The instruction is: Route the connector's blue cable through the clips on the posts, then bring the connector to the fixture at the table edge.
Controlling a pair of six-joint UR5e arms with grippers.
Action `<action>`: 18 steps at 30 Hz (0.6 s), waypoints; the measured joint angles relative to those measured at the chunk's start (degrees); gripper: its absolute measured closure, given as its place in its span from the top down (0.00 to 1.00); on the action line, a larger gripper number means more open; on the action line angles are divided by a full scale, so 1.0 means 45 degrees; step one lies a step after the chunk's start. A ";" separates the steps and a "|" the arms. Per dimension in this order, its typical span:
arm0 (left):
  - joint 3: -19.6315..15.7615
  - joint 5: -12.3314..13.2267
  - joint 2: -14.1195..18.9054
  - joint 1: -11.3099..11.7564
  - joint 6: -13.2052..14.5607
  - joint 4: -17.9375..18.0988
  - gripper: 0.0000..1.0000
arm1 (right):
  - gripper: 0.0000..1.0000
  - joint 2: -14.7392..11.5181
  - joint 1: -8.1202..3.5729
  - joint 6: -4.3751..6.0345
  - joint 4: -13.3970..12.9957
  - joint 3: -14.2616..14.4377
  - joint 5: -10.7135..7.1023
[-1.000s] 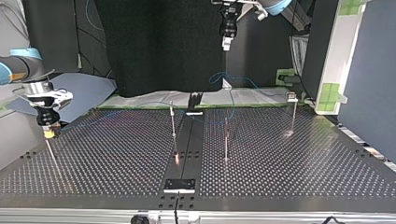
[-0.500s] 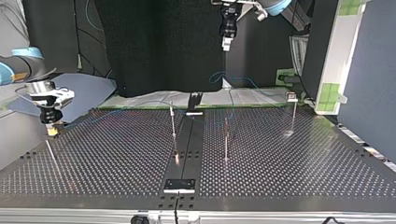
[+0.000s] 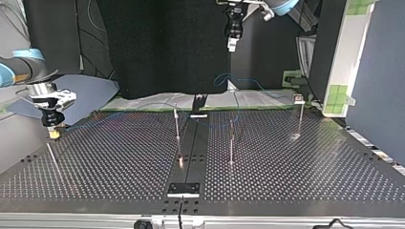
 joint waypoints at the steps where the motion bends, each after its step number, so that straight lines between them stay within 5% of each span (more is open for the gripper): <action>1: 0.0000 0.0000 0.0000 0.0011 -0.0001 0.0000 1.00 | 0.00 -0.0001 -0.0001 0.0007 -0.0008 -0.0008 -0.0022; 18: -0.0002 0.0005 0.0000 0.0090 0.0036 -0.0015 1.00 | 0.00 -0.0009 0.0070 0.0055 -0.0046 -0.0358 -0.0030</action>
